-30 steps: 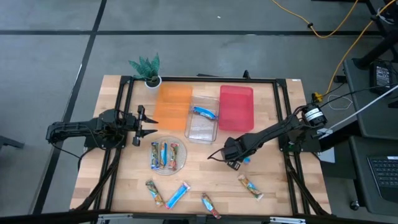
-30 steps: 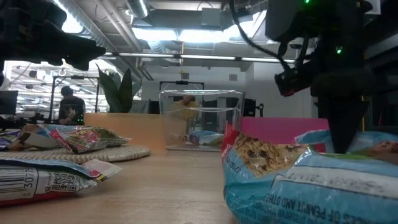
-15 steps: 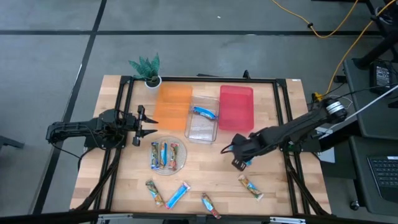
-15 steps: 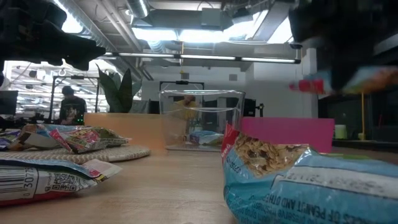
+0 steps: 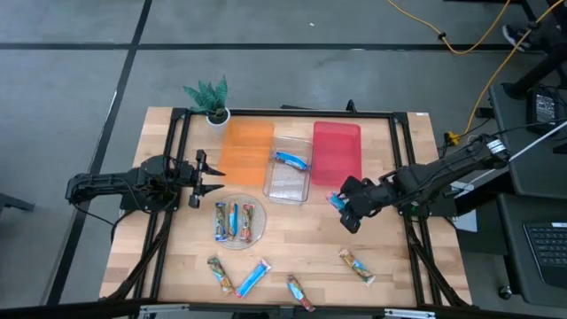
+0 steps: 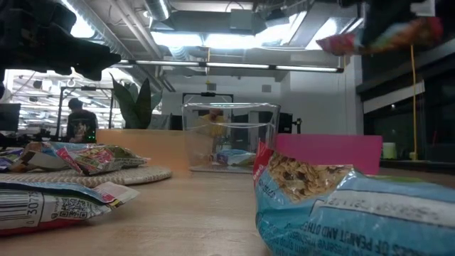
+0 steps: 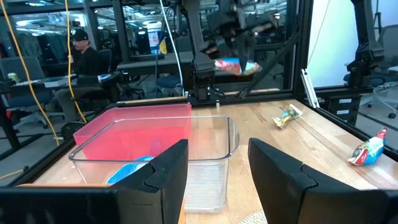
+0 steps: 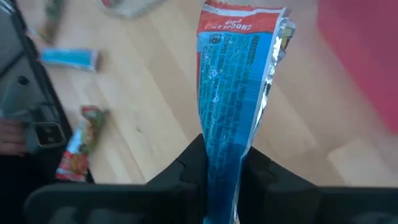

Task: Pick and place Granola Bars by type
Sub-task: Put the top right red granola bar into the red bin

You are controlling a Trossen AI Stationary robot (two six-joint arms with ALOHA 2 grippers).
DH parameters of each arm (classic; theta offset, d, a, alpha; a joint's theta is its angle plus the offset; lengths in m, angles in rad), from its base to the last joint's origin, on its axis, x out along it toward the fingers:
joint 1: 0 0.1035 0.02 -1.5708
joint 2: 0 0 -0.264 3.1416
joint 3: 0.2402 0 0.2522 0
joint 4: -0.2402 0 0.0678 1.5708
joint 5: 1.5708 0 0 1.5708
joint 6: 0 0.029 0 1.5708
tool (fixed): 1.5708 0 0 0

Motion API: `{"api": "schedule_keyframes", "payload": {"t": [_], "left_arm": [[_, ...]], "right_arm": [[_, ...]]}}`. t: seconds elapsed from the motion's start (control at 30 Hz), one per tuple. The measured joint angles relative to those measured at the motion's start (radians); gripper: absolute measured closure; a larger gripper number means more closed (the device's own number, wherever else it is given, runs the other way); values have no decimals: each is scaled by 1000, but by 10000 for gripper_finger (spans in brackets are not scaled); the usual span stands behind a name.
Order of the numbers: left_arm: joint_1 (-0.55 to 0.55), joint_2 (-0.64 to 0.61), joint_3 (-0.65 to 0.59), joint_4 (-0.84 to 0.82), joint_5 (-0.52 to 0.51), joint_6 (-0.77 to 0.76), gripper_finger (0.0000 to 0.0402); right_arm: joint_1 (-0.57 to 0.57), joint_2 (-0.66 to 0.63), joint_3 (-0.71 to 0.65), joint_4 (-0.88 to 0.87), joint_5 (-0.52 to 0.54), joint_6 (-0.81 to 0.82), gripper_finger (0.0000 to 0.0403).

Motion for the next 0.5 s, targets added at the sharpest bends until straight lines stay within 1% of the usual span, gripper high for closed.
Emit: {"api": "schedule_keyframes", "payload": {"t": [0.23,0.4,0.5], "left_arm": [[0,0,0,0,0,0,237],[0,0,0,0,0,0,240],[0,0,0,0,0,0,240]], "right_arm": [[-70,-5,156,-83,81,-145,343],[-162,-3,260,-145,89,-244,343],[-225,-3,300,-179,89,-293,343]]}}
